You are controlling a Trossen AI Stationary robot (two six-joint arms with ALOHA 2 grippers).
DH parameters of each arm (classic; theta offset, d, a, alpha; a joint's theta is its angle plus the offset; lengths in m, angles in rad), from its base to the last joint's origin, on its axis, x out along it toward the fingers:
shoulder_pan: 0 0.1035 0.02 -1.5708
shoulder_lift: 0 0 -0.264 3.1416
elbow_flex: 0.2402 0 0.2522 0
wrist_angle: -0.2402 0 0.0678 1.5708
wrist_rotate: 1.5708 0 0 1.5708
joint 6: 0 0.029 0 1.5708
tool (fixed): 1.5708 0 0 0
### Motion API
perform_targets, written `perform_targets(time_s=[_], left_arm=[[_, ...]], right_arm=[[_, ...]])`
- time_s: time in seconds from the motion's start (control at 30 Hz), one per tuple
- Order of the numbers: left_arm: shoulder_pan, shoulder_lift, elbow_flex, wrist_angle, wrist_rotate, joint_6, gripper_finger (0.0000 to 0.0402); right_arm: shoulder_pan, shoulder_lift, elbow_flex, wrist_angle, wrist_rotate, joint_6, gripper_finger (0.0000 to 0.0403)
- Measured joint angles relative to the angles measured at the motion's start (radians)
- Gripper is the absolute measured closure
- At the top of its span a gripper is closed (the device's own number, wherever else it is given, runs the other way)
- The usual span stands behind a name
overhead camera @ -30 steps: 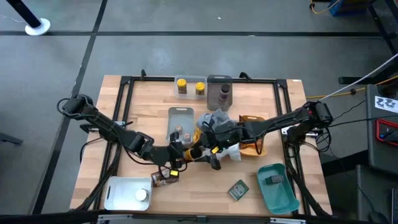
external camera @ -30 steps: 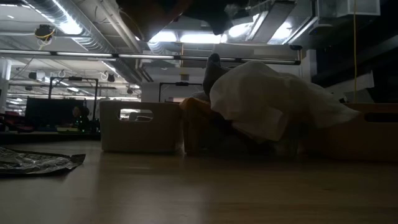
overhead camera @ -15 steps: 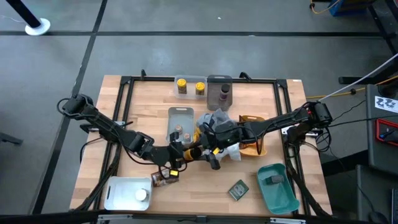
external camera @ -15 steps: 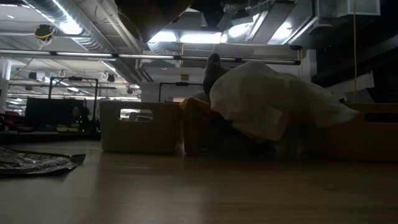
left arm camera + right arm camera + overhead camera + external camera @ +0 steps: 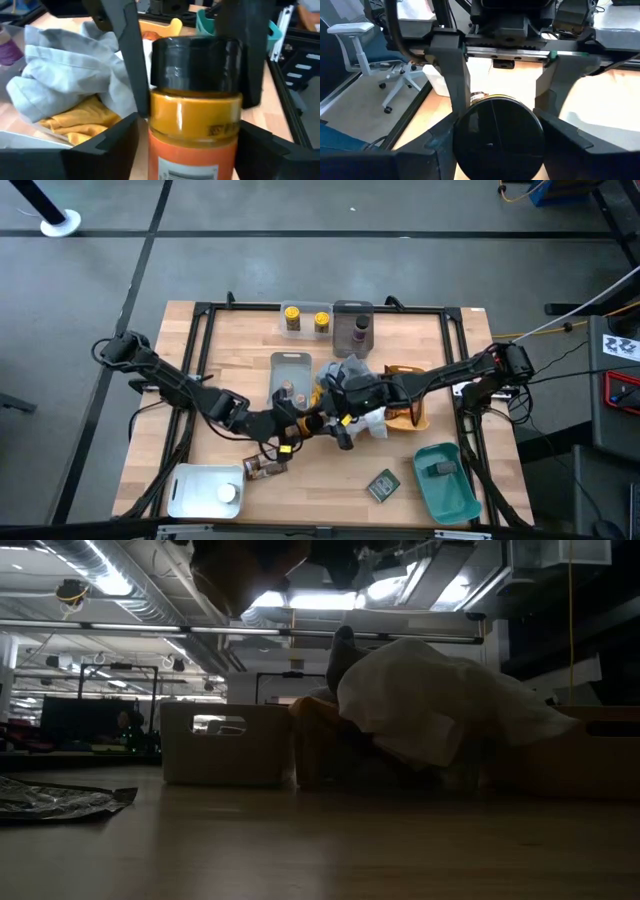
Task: Sort spices by type
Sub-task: Put the black seasoning bottle into the black bin
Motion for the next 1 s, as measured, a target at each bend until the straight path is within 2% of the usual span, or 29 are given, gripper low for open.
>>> perform_targets(time_s=[0.1,0.2,0.4,0.6,0.77,1.0], left_arm=[[0.015,0.000,0.000,-0.011,0.000,-0.007,0.0129],[0.029,-0.003,0.000,-0.060,0.020,0.014,0.0125],[0.047,-0.008,0.000,-0.161,0.018,0.027,0.0123],[0.092,-0.010,0.003,-0.241,0.015,0.046,0.0123],[0.139,-0.008,-0.001,-0.350,0.057,0.057,0.0123],[0.197,-0.007,0.000,-0.414,0.044,0.133,0.0123]], right_arm=[[-0.021,-0.005,0.001,-0.023,0.000,0.001,0.0187],[-0.051,-0.015,0.034,-0.124,-0.001,0.001,0.0187],[-0.125,-0.019,0.171,-0.398,-0.024,-0.035,0.0187],[-0.224,-0.019,0.300,-0.595,-0.030,-0.080,0.0189],[-0.323,-0.023,0.393,-0.726,0.103,-0.160,0.0189],[-0.489,-0.022,0.437,-0.790,0.167,-0.202,0.0189]])
